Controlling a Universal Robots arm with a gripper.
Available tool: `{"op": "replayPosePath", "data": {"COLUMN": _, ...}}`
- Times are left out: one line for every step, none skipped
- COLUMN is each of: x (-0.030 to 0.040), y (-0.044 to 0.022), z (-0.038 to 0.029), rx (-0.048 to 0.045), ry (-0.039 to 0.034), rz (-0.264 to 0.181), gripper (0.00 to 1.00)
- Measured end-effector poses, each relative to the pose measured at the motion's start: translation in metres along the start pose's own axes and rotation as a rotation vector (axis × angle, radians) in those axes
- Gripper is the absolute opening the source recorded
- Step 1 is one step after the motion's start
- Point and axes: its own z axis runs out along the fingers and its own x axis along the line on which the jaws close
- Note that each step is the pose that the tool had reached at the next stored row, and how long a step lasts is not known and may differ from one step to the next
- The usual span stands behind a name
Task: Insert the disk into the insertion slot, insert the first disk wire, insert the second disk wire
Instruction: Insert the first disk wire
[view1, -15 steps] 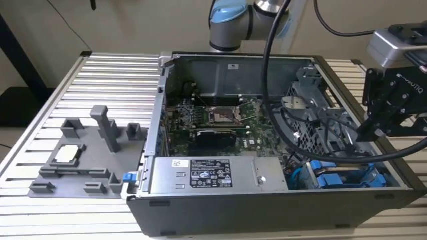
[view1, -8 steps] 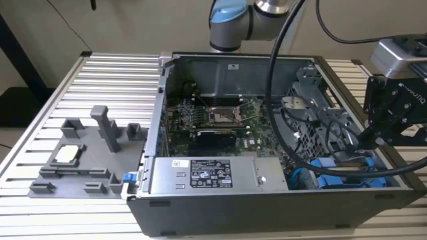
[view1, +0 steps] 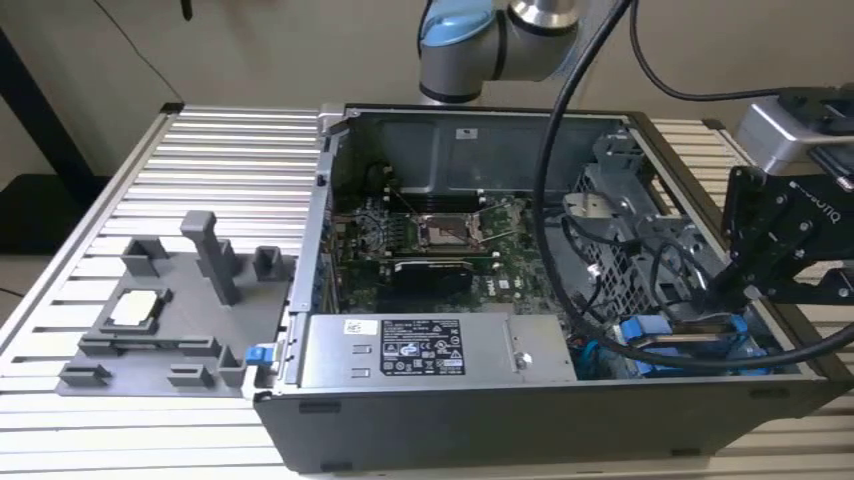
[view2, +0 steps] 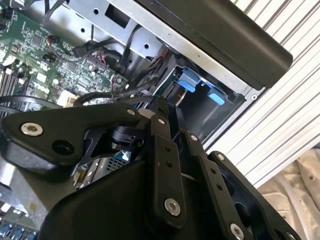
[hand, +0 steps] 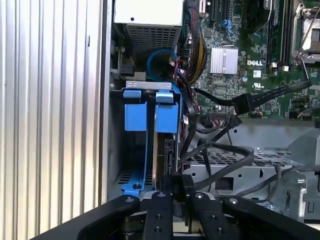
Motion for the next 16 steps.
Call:
{"op": "replayPosePath", "data": {"x": 0.0001, "y": 0.0, "z": 0.0018, "rx": -0.0008, "ry": -0.0001, "rz": 0.0, "gripper": 0.19}}
{"op": "replayPosePath", "data": {"x": 0.0001, "y": 0.0, "z": 0.0032, "rx": -0.001, "ry": -0.0001, "rz": 0.001, "gripper": 0.19}}
{"op": "replayPosePath", "data": {"x": 0.0002, "y": -0.0001, "z": 0.0046, "rx": -0.001, "ry": -0.0001, "rz": 0.001, "gripper": 0.19}}
{"op": "replayPosePath", "data": {"x": 0.0002, "y": -0.0002, "z": 0.0062, "rx": -0.0011, "ry": -0.0001, "rz": 0.001, "gripper": 0.19}}
{"op": "replayPosePath", "data": {"x": 0.0003, "y": -0.0003, "z": 0.0079, "rx": -0.0012, "ry": -0.0001, "rz": 0.001, "gripper": 0.19}}
{"op": "replayPosePath", "data": {"x": 0.0003, "y": -0.0003, "z": 0.0093, "rx": -0.0011, "ry": -0.0001, "rz": 0.001, "gripper": 0.19}}
{"op": "replayPosePath", "data": {"x": 0.0003, "y": -0.0003, "z": 0.0105, "rx": -0.0011, "ry": -0.0002, "rz": 0.001, "gripper": 0.19}}
{"op": "replayPosePath", "data": {"x": 0.0004, "y": -0.0003, "z": 0.0114, "rx": -0.0012, "ry": -0.0001, "rz": 0.001, "gripper": 0.19}}
{"op": "replayPosePath", "data": {"x": 0.0003, "y": -0.0004, "z": 0.0121, "rx": -0.0011, "ry": 0.0, "rz": 0.001, "gripper": 0.19}}
{"op": "replayPosePath", "data": {"x": 0.0004, "y": -0.0004, "z": 0.0126, "rx": -0.0012, "ry": 0.0, "rz": 0.001, "gripper": 0.19}}
{"op": "replayPosePath", "data": {"x": 0.0004, "y": -0.0006, "z": 0.0131, "rx": -0.0012, "ry": -0.0003, "rz": 0.001, "gripper": 0.19}}
{"op": "replayPosePath", "data": {"x": 0.0005, "y": -0.0008, "z": 0.0136, "rx": -0.0012, "ry": -0.0005, "rz": 0.001, "gripper": 0.19}}
{"op": "replayPosePath", "data": {"x": 0.0005, "y": -0.0009, "z": 0.014, "rx": -0.0012, "ry": -0.0009, "rz": 0.001, "gripper": 0.19}}
{"op": "replayPosePath", "data": {"x": 0.0006, "y": -0.001, "z": 0.0143, "rx": -0.0011, "ry": -0.0015, "rz": 0.001, "gripper": 0.19}}
{"op": "replayPosePath", "data": {"x": 0.0005, "y": -0.0011, "z": 0.0148, "rx": -0.0011, "ry": -0.0025, "rz": 0.001, "gripper": 0.19}}
{"op": "replayPosePath", "data": {"x": 0.0005, "y": -0.0012, "z": 0.0151, "rx": -0.0011, "ry": -0.003, "rz": 0.001, "gripper": 0.19}}
